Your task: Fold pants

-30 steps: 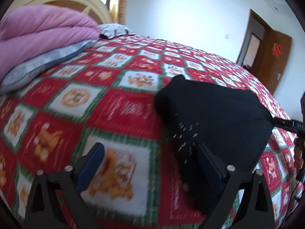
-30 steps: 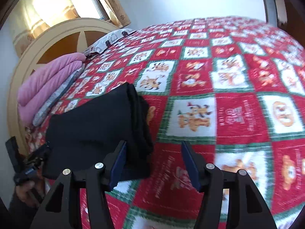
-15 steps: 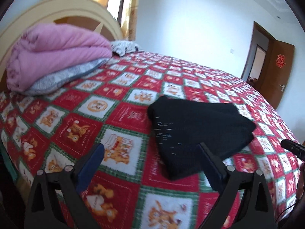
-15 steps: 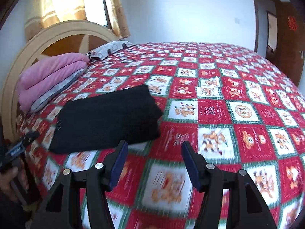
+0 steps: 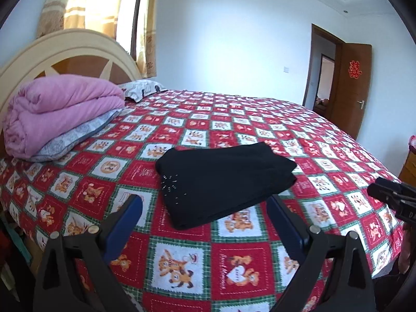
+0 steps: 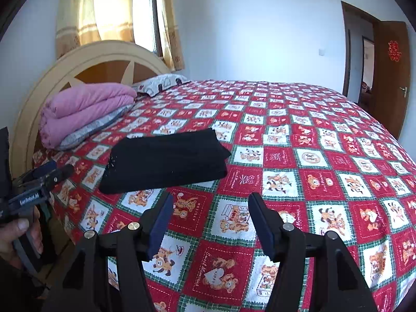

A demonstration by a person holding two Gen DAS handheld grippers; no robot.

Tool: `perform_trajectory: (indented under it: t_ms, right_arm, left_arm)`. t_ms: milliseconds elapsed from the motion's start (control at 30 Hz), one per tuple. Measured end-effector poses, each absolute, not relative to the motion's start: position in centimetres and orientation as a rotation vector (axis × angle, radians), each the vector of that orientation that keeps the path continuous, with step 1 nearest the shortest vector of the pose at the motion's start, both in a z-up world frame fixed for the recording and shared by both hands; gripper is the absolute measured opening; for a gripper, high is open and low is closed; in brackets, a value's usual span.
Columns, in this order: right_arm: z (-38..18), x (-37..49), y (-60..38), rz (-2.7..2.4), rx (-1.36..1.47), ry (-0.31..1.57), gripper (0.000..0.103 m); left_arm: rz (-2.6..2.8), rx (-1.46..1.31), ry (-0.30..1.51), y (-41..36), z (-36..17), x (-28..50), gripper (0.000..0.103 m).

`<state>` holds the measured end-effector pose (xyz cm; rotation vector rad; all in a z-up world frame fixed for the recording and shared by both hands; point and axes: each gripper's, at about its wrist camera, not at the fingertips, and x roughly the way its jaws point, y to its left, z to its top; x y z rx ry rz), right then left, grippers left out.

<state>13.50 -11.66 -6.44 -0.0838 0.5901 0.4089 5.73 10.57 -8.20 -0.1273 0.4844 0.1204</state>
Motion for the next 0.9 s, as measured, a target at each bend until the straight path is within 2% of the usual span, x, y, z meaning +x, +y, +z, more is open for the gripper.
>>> perform_trajectory:
  t_ms: [167, 900]
  right_arm:
    - [-4.9, 11.9, -11.1, 0.423, -0.115, 0.529, 0.066]
    - [-3.4, 10.6, -11.1, 0.426, -0.139, 0.465, 0.067]
  left_arm:
    - [0.126, -0.107, 0.454, 10.0, -7.3, 4.6, 0.1]
    - [0.154, -0.077, 0.414, 8.7, -6.8, 3.7, 0.1]
